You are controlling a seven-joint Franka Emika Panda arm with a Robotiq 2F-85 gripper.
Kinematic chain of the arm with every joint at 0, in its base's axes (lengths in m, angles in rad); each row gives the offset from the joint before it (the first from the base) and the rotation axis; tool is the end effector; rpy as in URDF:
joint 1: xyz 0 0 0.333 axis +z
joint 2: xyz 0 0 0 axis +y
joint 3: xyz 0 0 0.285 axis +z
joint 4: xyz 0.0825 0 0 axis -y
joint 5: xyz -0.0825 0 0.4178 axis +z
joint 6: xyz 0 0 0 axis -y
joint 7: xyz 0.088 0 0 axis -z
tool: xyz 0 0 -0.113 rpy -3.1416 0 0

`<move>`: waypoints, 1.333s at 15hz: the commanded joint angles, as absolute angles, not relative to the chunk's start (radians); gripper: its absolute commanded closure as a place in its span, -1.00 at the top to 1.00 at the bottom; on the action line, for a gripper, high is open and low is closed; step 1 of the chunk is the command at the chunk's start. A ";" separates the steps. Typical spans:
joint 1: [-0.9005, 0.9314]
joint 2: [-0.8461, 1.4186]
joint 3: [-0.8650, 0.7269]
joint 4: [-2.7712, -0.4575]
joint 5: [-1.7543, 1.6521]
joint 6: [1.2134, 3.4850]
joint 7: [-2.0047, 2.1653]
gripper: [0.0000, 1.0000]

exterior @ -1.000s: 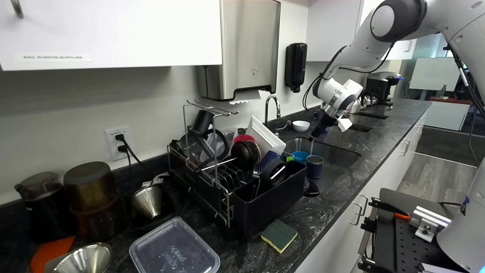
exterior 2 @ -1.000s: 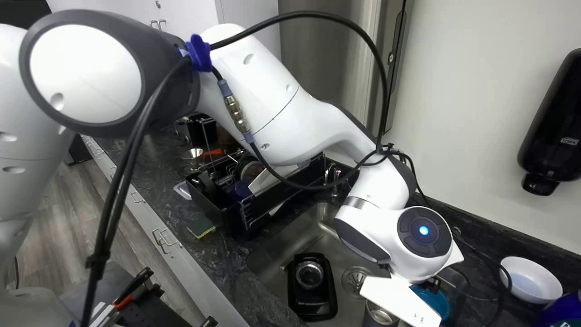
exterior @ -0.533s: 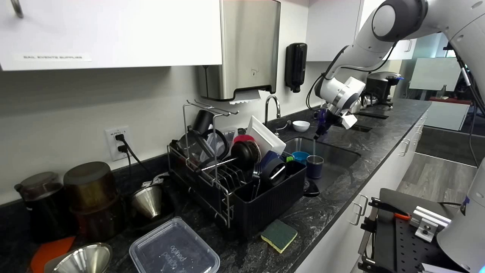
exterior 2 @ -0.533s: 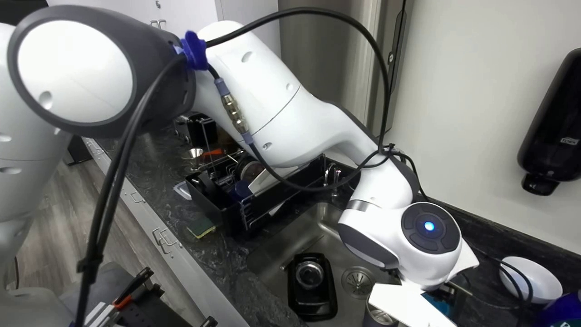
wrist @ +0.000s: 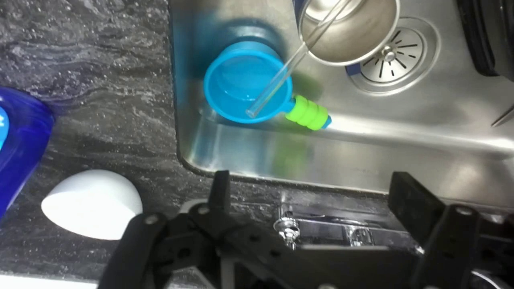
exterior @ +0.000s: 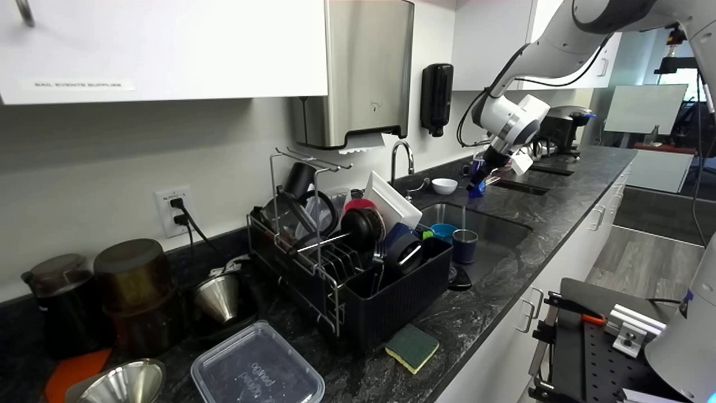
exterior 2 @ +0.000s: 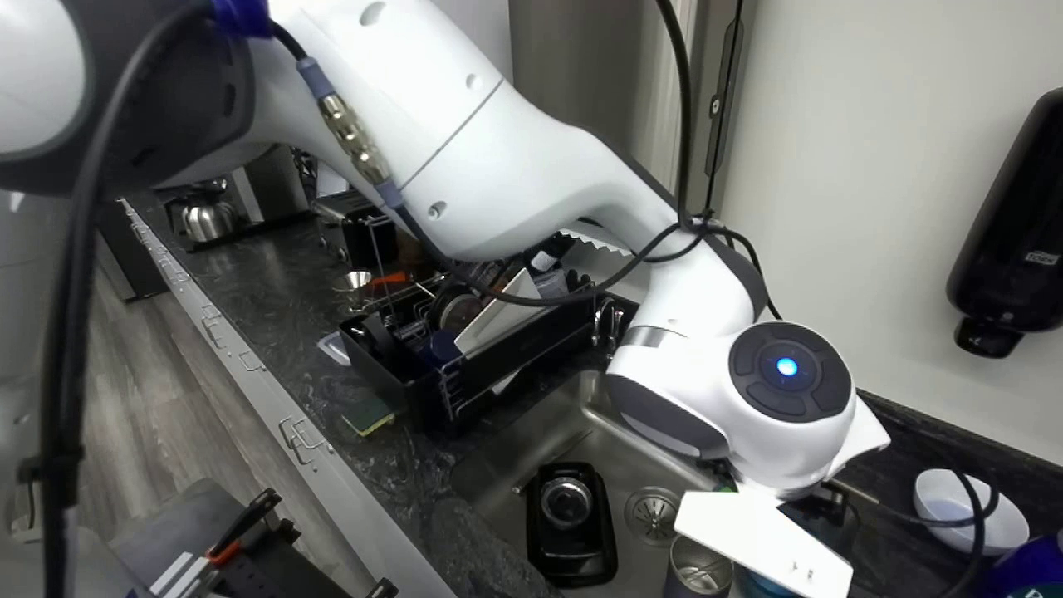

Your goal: Take the straw from the dish rack and put it in the mug in the sink

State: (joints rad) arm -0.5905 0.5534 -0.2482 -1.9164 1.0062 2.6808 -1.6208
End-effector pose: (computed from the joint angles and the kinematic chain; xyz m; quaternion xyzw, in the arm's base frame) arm 0.4161 -0.4966 0.1695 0.9708 -0.0129 0.2352 0.0445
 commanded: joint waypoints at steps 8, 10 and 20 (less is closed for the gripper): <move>-0.558 0.227 -0.263 -2.124 0.937 2.397 -1.656 1.00; -0.533 0.190 -0.280 -2.153 0.880 2.359 -1.596 1.00; -0.425 0.093 -0.303 -2.258 0.841 2.396 -1.179 1.00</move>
State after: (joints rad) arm -0.4536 0.1277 -0.2861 -2.2185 0.8520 2.3589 -1.2544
